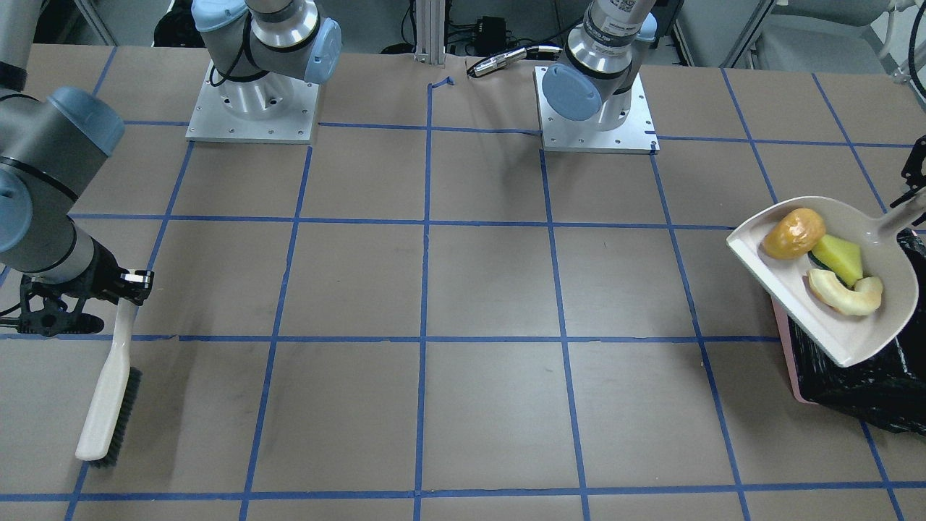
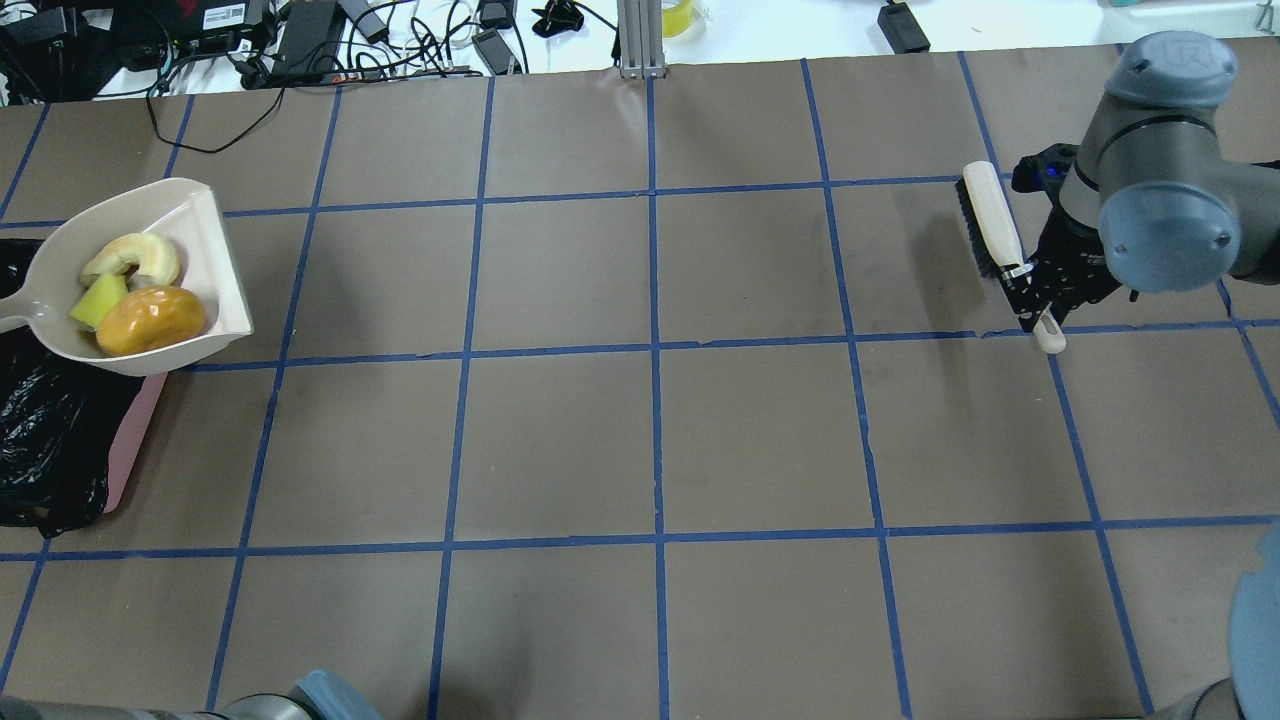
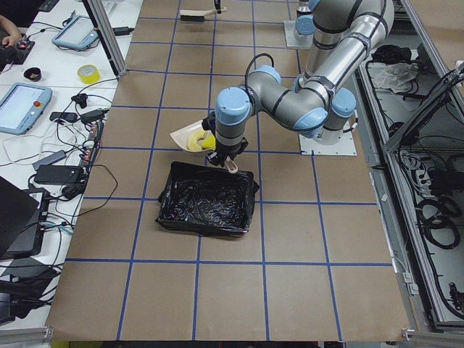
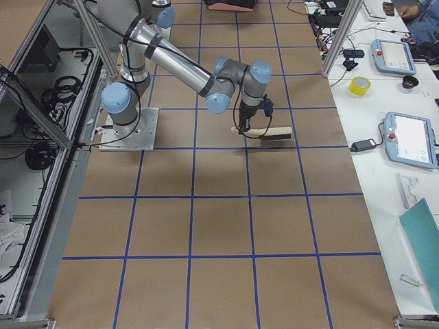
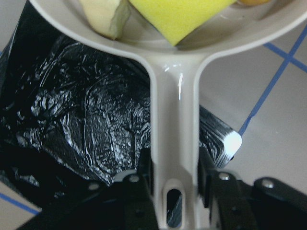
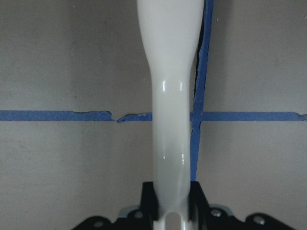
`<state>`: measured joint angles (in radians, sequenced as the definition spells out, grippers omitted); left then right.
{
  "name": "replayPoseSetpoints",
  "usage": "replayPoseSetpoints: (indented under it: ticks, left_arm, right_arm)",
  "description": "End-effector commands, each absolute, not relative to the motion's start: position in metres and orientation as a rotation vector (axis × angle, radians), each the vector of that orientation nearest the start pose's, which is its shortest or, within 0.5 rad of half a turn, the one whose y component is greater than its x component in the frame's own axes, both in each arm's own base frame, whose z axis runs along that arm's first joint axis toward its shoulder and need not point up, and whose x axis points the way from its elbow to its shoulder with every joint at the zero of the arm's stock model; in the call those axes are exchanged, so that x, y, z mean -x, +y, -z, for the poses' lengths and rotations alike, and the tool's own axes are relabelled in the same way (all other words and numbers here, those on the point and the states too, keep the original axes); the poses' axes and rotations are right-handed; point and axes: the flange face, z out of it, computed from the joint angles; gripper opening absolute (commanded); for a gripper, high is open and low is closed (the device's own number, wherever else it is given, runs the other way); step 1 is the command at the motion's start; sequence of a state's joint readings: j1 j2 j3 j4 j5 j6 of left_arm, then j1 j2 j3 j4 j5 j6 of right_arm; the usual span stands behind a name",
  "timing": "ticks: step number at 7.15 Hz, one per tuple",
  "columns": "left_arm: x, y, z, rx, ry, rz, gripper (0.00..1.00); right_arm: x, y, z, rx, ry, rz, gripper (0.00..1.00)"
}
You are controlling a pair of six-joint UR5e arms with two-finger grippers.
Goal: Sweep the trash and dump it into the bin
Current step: 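Lift the dustpan toward the trash bag while the right gripper returns the brush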
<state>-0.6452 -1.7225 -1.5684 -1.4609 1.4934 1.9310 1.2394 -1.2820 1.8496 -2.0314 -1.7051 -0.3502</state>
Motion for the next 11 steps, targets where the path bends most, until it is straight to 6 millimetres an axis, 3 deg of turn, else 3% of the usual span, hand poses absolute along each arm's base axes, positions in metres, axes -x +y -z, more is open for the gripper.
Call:
replayPoseSetpoints:
  ticks: [1, 3, 4, 5, 7, 8, 9, 10, 11]
  left_arm:
    - [-0.397, -0.426, -0.421, -1.501, 2.794, 0.040, 0.00]
    - [-0.433, -0.425, -0.428, -1.503, 2.752, -0.083, 0.00]
    - [-0.449, -0.429, -0.431, -1.503, 2.724, -0.150, 0.00]
    - [-0.463, -0.433, -0.425, -1.500, 2.675, -0.209, 0.00]
    - [-0.482, -0.442, -0.425, -1.592, 2.467, -0.346, 0.00]
    - [-0.477, -0.452, -0.435, -1.570, 2.380, -0.488, 0.00]
    - [-0.449, -0.480, -0.443, -1.587, 2.273, -0.616, 0.00]
    - [-0.435, -0.492, -0.443, -1.583, 2.212, -0.729, 0.00]
    - [-0.432, -0.495, -0.446, -1.565, 2.179, -0.731, 0.00]
  right_arm:
    - [0.067, -0.552, -0.237, 0.027, 3.215, -0.271, 0.00]
    - [0.068, -0.553, -0.236, 0.007, 3.216, -0.271, 0.01]
    - [0.069, -0.555, -0.238, 0.014, 3.222, -0.259, 0.62]
    - [0.071, -0.558, -0.241, 0.009, 3.240, -0.227, 1.00]
    - [0.071, -0.561, -0.255, 0.006, 3.254, -0.192, 1.00]
    - [0.073, -0.571, -0.291, 0.009, 3.269, -0.091, 1.00]
    - [0.069, -0.573, -0.331, 0.024, 3.271, -0.054, 1.00]
    - [0.057, -0.568, -0.375, 0.051, 3.266, -0.044, 1.00]
    - [0.026, -0.552, -0.427, 0.083, 3.189, -0.009, 1.00]
